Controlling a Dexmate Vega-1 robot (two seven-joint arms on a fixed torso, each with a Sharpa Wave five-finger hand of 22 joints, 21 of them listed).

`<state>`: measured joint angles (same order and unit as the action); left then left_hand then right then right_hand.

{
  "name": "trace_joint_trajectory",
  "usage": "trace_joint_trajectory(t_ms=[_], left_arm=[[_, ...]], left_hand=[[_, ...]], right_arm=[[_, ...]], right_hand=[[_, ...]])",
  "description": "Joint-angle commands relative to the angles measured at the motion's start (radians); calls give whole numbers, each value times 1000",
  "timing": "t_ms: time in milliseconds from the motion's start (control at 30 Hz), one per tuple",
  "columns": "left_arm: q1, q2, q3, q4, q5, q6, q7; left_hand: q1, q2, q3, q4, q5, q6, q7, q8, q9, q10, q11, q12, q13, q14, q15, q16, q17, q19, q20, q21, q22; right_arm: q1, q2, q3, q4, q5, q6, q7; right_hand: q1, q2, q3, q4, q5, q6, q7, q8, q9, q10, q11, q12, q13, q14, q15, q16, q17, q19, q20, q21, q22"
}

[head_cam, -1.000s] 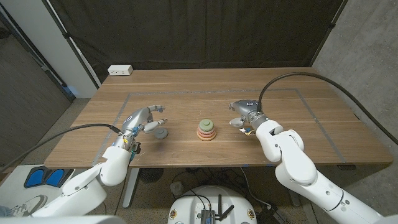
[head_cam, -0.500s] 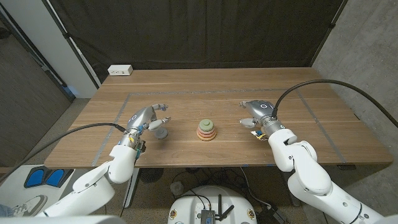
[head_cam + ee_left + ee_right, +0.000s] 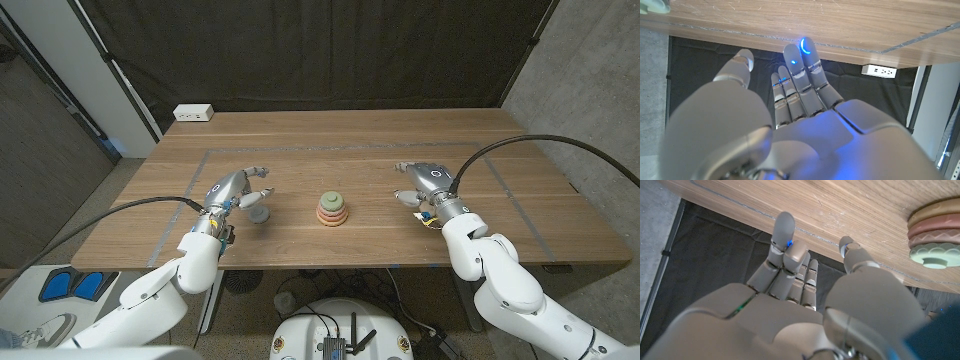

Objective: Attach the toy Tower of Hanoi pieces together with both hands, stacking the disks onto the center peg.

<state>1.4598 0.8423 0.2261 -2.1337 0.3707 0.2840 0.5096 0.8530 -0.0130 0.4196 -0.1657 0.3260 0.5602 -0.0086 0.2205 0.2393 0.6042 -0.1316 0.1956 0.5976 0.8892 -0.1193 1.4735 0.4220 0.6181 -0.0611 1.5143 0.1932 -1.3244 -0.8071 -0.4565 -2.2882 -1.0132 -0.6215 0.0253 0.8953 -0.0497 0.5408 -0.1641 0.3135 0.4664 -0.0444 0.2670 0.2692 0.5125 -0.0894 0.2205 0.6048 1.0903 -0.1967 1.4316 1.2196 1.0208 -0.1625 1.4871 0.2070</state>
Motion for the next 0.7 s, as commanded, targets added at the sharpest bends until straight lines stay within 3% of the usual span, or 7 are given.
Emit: trace_joint_trajectory(t_ms=[33,700], left_arm=[[6,31,2,-35,6,50,-14],[23,115,-11,-94,30,133,-84]], left_hand=[[-9,1,2,1,7,-7,0,-4,6,-9,1,-2,-1,-5,-99,5,1,-4,-134,8,1],[-11,-1,2,0,7,-23,9,-9,4,-19,5,-3,-11,-10,-99,3,-1,-2,-133,8,1]], right_arm=[[-7,-22,-21,37,66,-47,-130],[-36,-64,-47,25,119,-119,-211]], right_hand=[[11,-5,5,-4,3,11,3,0,-1,-6,-2,-6,1,1,-22,5,4,7,-58,7,3],[17,-5,8,-3,2,20,6,0,-4,6,-2,-2,2,-6,-22,1,-1,7,-58,9,3]])
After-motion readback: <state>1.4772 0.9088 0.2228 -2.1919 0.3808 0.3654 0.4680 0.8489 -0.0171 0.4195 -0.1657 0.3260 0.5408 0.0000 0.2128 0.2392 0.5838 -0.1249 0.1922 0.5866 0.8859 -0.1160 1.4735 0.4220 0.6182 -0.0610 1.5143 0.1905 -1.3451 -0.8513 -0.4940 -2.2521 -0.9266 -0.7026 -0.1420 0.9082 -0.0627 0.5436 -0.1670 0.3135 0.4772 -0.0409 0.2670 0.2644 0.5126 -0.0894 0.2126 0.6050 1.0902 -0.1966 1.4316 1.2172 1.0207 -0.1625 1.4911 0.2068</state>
